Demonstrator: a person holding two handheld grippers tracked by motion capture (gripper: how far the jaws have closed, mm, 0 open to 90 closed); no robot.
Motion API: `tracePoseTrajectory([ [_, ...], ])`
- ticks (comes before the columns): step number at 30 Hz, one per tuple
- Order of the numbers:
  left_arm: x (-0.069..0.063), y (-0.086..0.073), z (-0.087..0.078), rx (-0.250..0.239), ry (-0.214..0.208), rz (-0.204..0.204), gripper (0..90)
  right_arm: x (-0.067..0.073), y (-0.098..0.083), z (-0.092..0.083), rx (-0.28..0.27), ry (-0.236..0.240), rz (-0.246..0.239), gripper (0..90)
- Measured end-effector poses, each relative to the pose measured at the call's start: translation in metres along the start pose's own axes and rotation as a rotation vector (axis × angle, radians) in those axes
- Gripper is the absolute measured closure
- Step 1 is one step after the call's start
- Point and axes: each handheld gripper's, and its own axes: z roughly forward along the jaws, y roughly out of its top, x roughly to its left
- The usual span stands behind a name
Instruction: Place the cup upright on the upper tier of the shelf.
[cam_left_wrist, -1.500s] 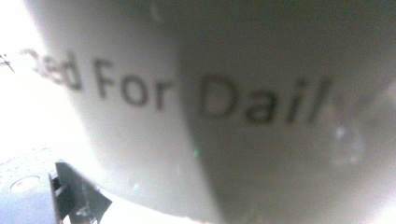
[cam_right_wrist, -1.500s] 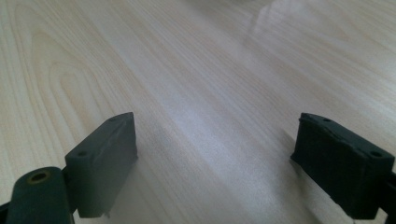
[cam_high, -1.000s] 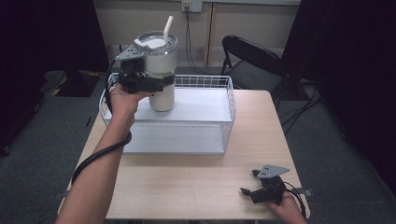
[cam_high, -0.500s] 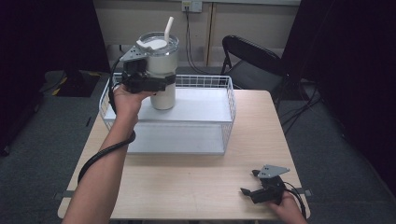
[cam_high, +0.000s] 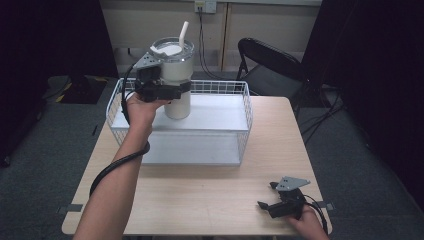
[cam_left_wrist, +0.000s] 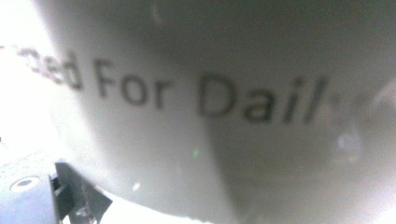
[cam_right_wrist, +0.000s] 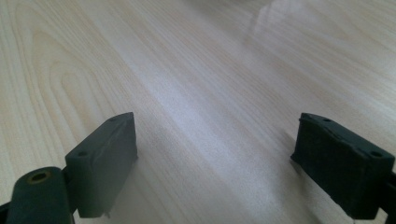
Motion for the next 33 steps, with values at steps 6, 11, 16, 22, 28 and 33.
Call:
tracePoseTrajectory([
  [6,0.0012,-0.0022,-0.0018,-0.008,-0.002,-0.009,8.9,0.0000,0.0000,0.0000,0.000,0.000,0.000,12.7],
  [11,0.0013,-0.0049,-0.0034,-0.024,-0.002,-0.007,8.9,0.0001,0.0000,0.0001,0.000,0.000,0.000,12.7],
  [16,-0.0008,-0.0069,-0.0044,-0.033,0.000,0.008,8.9,0.0001,0.0000,0.0001,0.000,0.000,0.000,12.7],
  [22,-0.0027,-0.0091,-0.0053,-0.043,0.002,0.021,8.8,0.0001,0.0000,0.0001,-0.001,0.000,0.000,12.7],
  [28,-0.0032,-0.0095,-0.0054,-0.043,0.006,0.025,8.8,0.0001,0.0000,0.0001,0.000,0.000,0.000,12.7],
  [33,-0.0037,-0.0099,-0.0055,-0.043,0.008,0.025,8.6,0.0001,0.0000,0.0001,-0.001,0.000,0.000,12.7],
])
